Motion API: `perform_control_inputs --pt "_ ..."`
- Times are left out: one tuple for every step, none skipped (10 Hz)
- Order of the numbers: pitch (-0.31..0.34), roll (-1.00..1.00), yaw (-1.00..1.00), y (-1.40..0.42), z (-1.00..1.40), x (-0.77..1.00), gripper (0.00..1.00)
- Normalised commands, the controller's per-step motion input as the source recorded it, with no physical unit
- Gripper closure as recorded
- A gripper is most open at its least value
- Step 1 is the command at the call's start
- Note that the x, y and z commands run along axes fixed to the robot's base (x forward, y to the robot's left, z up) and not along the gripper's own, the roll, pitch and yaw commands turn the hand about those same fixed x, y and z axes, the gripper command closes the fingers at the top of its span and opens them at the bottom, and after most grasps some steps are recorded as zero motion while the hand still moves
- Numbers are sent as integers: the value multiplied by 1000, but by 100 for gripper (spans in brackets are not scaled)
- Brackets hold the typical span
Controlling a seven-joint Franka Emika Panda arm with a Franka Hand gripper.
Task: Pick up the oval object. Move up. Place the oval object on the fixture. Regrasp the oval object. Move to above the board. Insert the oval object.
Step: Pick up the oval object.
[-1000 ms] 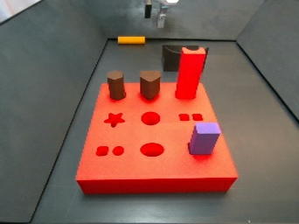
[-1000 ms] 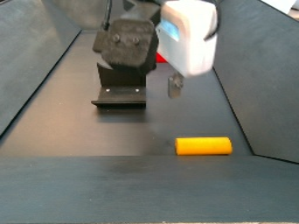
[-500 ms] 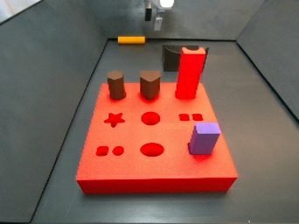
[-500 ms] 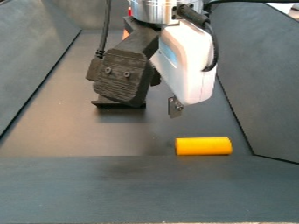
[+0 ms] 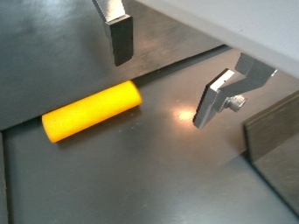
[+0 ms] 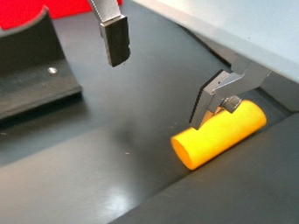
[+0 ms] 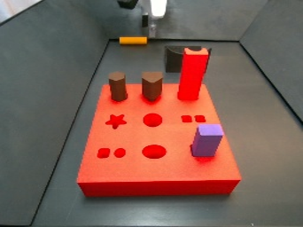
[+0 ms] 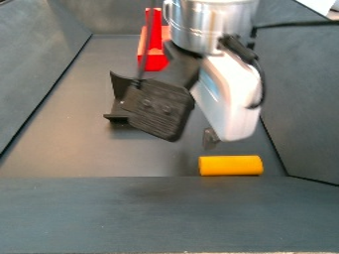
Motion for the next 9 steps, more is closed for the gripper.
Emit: perform_control_inputs --pt "-363 -193 0 94 -423 -209 0" --pt "-363 -246 -11 117 -340 -149 0" --pt "-326 -267 -114 94 -346 -11 0" --pt "-331 -313 -129 97 -280 0 0" --pt "-354 -383 -123 106 -151 0 0" --pt "-363 -431 -106 114 -71 0 0" --pt "-357 -434 -97 131 -63 0 0" --pt "-354 -450 -77 149 -43 0 0" --pt "-371 -479 -91 157 0 -14 0"
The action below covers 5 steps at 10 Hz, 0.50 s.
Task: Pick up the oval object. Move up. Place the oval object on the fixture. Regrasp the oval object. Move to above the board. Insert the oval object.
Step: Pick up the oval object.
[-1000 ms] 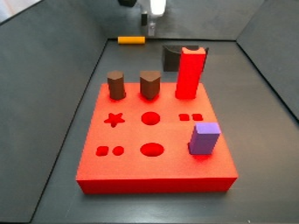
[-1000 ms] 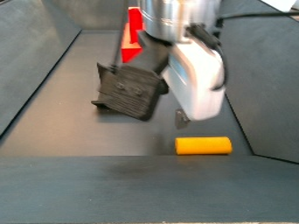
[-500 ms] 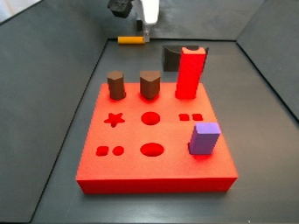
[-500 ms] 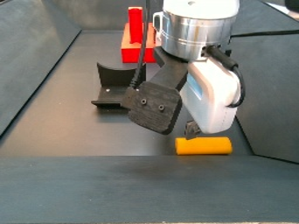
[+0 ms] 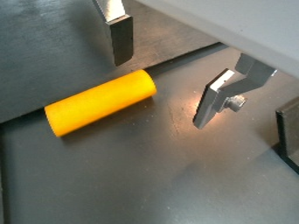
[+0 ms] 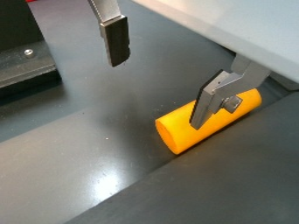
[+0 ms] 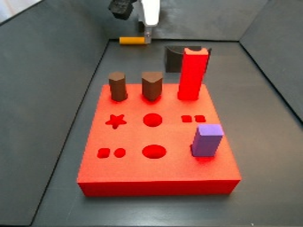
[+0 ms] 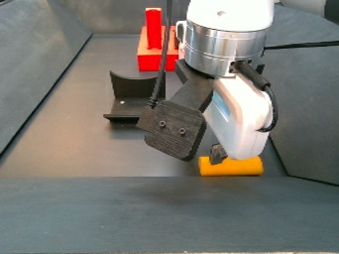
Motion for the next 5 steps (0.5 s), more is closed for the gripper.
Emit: perform_control_inputs --pt "-401 -484 -157 111 0 -11 0" --pt "-414 -431 -397 74 -29 -174 0" --pt "-411 -453 -403 51 -6 -174 0" --pt "-427 -496 -363 66 0 -114 0" --pt "-431 -500 -323 86 0 -86 0"
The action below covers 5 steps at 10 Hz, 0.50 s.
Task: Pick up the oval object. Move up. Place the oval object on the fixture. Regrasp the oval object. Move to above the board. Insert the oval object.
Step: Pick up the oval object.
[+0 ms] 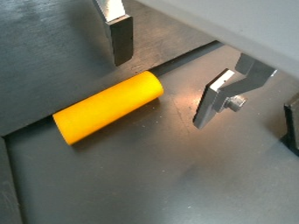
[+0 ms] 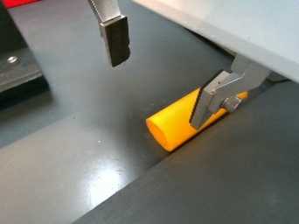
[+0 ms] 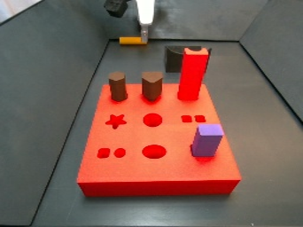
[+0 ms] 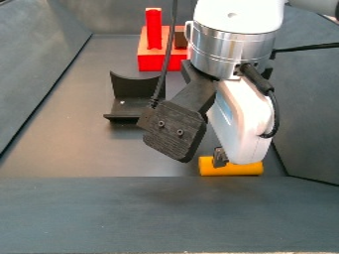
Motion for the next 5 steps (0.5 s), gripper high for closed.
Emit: perform_control_inputs --pt "-356 -434 -203 269 -129 -131 0" --pt "-227 -263 -171 206 -517 -77 0" --pt "-126 -160 -100 0 -783 0 0" --pt "-139 -67 -40 -66 -717 3 0" --pt "-134 -61 -66 -117 -489 0 0"
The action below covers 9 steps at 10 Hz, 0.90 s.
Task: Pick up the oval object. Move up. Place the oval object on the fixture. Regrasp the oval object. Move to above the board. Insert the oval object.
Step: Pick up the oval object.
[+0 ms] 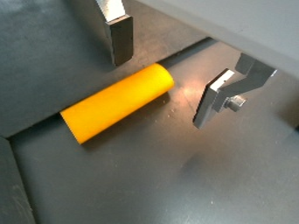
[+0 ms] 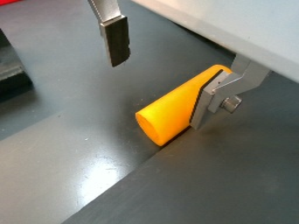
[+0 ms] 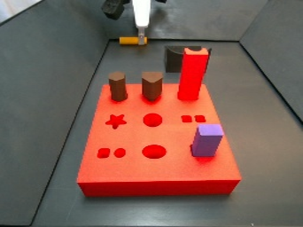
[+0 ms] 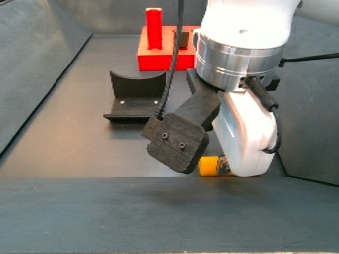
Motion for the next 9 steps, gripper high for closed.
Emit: perform_control_inputs --pt "-117 -64 -80 -97 -454 0 0" --pt "-113 -29 -103 -34 -611 0 0" --pt "-163 -83 -109 0 -674 -54 0" --pt "-169 -133 -129 0 -637 -86 0" --pt "-186 -189 -134 11 -606 -80 0" --pt "-200 -251 -160 0 -423 -54 0" --pt "-237 -304 -197 0 -406 -3 0" --pt "-237 -300 -194 0 -406 0 0" --pt "-237 -299 -194 0 -406 0 0"
